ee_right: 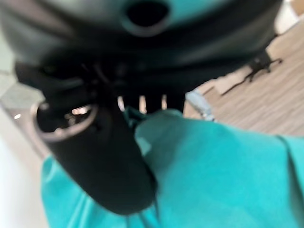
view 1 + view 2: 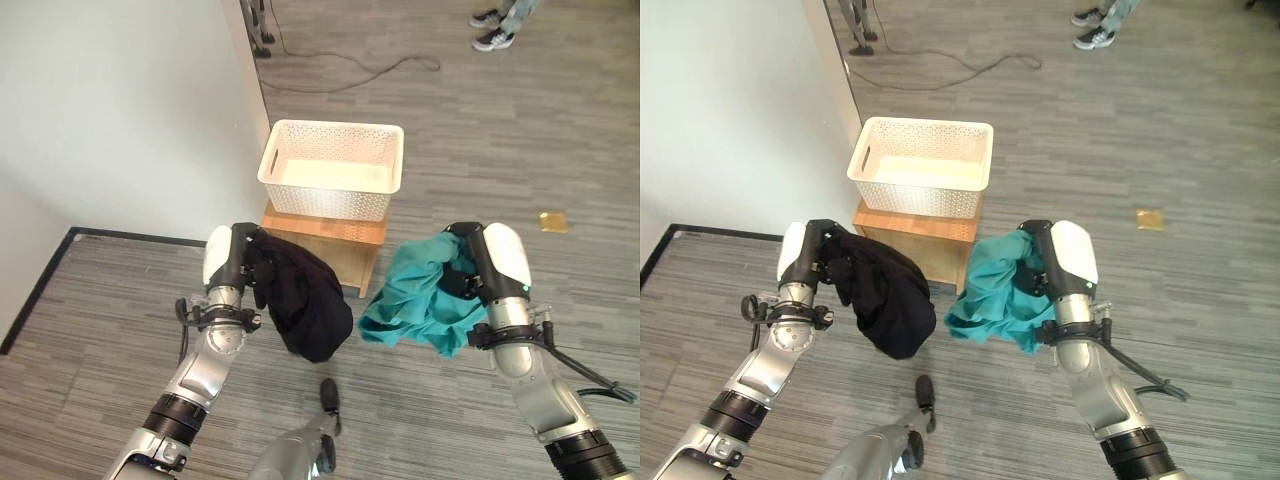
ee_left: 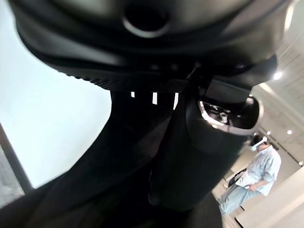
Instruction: Pick up bed clothes into laundry basket.
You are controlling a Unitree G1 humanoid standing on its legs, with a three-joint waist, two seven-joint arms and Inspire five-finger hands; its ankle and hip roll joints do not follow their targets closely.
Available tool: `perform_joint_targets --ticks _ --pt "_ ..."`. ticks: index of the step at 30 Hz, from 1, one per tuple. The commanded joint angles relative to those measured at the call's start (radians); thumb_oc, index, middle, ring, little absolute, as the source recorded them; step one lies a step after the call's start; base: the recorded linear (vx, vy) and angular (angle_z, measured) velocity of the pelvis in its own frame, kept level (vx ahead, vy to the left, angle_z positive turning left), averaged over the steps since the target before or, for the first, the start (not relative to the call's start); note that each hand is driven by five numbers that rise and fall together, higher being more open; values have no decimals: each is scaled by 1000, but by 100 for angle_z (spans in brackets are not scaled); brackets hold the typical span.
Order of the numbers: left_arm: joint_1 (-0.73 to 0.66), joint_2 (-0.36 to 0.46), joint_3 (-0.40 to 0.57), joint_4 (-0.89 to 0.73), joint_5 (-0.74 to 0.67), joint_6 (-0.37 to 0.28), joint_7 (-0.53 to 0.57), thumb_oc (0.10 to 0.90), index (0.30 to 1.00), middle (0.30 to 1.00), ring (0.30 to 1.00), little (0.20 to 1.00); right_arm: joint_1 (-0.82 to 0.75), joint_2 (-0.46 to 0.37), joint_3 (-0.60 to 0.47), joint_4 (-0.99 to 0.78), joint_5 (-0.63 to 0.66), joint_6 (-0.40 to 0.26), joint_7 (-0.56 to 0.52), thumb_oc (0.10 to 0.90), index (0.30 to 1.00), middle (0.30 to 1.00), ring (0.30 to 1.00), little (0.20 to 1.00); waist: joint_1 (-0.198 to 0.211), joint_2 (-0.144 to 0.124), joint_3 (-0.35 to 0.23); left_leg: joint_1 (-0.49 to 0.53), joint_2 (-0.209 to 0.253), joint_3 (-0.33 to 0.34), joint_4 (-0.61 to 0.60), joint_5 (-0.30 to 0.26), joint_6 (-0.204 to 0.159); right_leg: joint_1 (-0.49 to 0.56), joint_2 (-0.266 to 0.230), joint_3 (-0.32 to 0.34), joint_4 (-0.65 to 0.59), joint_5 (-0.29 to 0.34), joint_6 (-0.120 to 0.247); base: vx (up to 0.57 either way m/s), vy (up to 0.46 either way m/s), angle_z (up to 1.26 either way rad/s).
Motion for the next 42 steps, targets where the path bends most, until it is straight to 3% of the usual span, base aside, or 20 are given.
perform_joint_targets --ticks 1,2,3,5,6,7,8,10,12,17,27,31,36,42 --pt "-118 58 46 -131 22 -108 62 400 300 300 300 300 -233 -35 -60 -185 -106 -75 -101 400 300 300 300 300 68 -31 -160 23 184 76 -2 -87 -232 -139 -63 -26 176 177 64 252 136 30" --pt "-139 63 33 -125 21 -98 75 400 300 300 300 300 -310 -30 -43 -240 -117 -81 -111 400 300 300 300 300 48 -21 -130 75 207 75 -2 -110 -225 -270 -92 -43 407 259 109 190 141 16" --pt "-155 68 24 -118 26 -93 79 400 300 300 300 300 -350 -31 -37 -264 -115 -85 -117 400 300 300 300 300 40 -2 -119 92 235 73 -2 -111 -227 -328 -98 -55 469 283 102 56 88 -17" --pt "-176 72 21 -104 31 -91 86 400 300 300 300 300 -397 -41 -31 -289 -105 -91 -132 400 300 300 300 300 31 6 -108 99 246 63 -2 -117 -233 -380 -114 -65 493 259 89 92 -39 23" --pt "-203 78 9 -89 41 -94 89 400 300 300 300 300 -472 -66 -31 -321 -89 -98 -146 400 300 300 300 300 24 0 -106 103 251 44 -2 -119 -246 -404 -118 -68 388 214 65 154 -101 55" --pt "-206 78 10 -87 42 -94 89 400 300 300 300 300 -477 -68 -30 -319 -88 -97 -147 400 300 300 300 300 20 1 -104 104 252 39 -2 -120 -248 -398 -117 -73 381 213 64 140 -227 46" --pt "-224 72 -11 -70 44 -102 87 400 300 300 300 300 -552 -103 -35 -328 -63 -98 -175 400 300 300 300 300 13 -17 -110 103 252 12 -2 -126 -263 -392 -106 -44 251 189 56 75 -212 62" --pt "-229 67 -17 -60 43 -104 87 400 300 300 300 300 -597 -132 -28 -319 -62 -95 -193 400 300 300 300 300 9 -22 -116 98 255 -2 -2 -129 -271 -379 -99 -36 150 207 55 80 -164 82" --pt "-214 60 -27 -36 36 -101 77 400 300 300 300 300 -652 -184 -30 -288 -91 -42 -214 400 300 300 300 300 37 -55 -159 98 251 -20 -2 -133 -286 -300 -121 -38 -15 243 63 117 -228 93" --pt "-176 56 -5 -32 37 -109 92 400 300 300 300 300 -773 -209 19 -231 -73 -33 -242 400 300 300 300 300 46 -57 -203 110 269 -23 -2 -139 -305 -215 -118 -29 -148 296 63 44 -152 52" --pt "-131 71 14 -25 -2 -118 111 400 300 300 300 300 -853 -244 116 -102 -14 -9 -197 400 300 300 300 300 68 -46 -228 93 278 -51 -2 -114 -327 -185 -99 -61 -165 266 44 -4 -82 -1" --pt "-144 80 -1 -21 -21 -128 101 400 300 300 300 300 -923 -284 258 10 -13 -10 -114 400 300 300 300 300 91 -57 -231 84 278 -68 -2 -101 -338 -171 -92 -89 -166 254 39 19 -77 17" --pt "-172 86 -12 -10 -38 -130 99 400 300 300 300 300 -970 -295 353 99 -33 4 -62 400 300 300 300 300 101 -55 -228 76 277 -77 -2 -95 -343 -167 -92 -110 -166 250 41 13 -41 14" --pt "-153 88 3 -32 -46 -132 86 400 300 300 300 300 -876 -281 336 128 -104 32 -22 400 300 300 300 300 105 -36 -221 67 268 -86 -2 -95 -344 -161 -98 -131 -165 248 43 41 -7 12"
